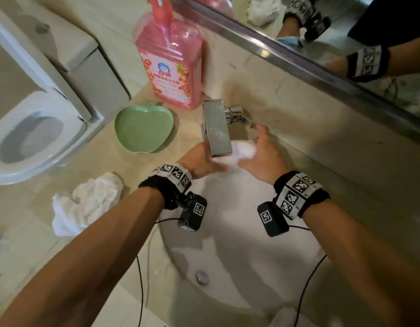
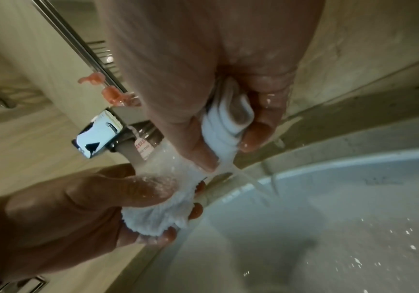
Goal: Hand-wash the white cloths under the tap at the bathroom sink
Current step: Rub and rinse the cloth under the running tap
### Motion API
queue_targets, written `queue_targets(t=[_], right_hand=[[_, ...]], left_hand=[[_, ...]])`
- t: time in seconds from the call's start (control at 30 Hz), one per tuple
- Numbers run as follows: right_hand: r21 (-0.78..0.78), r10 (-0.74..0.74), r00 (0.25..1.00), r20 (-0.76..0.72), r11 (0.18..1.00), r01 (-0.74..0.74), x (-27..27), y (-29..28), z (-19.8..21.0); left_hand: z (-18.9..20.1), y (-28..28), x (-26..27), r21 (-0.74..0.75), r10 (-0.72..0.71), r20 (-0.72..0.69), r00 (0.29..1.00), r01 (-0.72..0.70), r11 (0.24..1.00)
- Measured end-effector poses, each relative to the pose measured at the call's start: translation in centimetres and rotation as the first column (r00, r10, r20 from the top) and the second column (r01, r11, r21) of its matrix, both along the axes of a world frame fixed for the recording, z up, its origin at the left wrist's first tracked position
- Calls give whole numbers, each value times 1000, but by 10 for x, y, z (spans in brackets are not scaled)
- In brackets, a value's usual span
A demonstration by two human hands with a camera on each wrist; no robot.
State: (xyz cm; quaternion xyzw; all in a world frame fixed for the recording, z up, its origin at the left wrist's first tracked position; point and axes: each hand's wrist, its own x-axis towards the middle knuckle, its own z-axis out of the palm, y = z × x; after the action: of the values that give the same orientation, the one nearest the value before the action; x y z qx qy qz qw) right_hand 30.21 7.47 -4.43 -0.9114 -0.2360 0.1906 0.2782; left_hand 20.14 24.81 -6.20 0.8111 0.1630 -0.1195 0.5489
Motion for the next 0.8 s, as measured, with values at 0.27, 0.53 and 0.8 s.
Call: queue_targets(t=[0.27,0.53,0.8], right_hand=[[12,64,997,-30,998,-64,-25,16,14],[157,146,744,-652,986,-56,-64,-22,23],[291,274,485,-831,956,-42,-97,-15,45]], left_hand=[[1,-5,-18,474,-27,-91,995,68,878],[37,-2,-64,730,-274,-94,957,253,635],[88,-16,-84,849,-481,64,875,206,487]])
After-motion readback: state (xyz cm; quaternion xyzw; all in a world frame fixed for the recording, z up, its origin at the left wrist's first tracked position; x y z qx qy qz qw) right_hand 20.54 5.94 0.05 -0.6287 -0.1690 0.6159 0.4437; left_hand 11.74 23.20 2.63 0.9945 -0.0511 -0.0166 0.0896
